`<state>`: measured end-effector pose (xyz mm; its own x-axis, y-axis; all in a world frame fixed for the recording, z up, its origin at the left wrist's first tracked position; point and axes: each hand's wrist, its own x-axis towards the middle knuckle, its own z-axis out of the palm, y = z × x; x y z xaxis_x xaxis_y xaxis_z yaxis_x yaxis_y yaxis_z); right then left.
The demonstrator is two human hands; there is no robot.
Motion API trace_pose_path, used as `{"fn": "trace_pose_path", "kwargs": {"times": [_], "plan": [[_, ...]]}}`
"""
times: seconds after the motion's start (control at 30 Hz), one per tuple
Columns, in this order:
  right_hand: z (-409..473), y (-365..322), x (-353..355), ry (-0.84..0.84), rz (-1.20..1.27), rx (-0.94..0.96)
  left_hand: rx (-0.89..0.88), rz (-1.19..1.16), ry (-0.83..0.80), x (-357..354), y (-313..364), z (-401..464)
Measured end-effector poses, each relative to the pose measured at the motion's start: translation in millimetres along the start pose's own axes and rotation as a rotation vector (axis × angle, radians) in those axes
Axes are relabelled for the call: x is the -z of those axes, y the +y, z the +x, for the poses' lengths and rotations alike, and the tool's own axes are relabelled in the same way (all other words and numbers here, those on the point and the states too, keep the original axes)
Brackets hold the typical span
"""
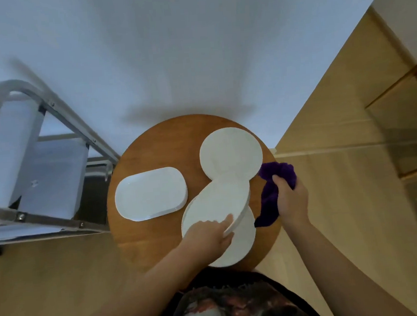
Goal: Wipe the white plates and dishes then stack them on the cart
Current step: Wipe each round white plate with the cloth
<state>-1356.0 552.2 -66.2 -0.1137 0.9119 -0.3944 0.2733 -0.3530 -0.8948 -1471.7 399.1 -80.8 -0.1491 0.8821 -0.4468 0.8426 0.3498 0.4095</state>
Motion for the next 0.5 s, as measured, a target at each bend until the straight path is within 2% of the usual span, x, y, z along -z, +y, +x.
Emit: {"fn": "trace_pose_path", "kwargs": {"times": [0.1, 0.2, 0.4, 0.5], "plan": [[3, 12, 6, -0.014, -0.038, -0.005, -0.052, 0.218, -0.114, -17, -3, 8], [6, 20, 9, -0.028, -0.045, -0.044, -0.084, 0.299, -0.236, -30, -8, 10], [12, 25, 14, -0.045, -0.048, -0.046, -0.193, 0.407, -0.292, -61, -24, 8], [14, 27, 11, -0.081, -0.078, -0.041, -0.188, 0.423, -0.307, -78, -34, 9]]}}
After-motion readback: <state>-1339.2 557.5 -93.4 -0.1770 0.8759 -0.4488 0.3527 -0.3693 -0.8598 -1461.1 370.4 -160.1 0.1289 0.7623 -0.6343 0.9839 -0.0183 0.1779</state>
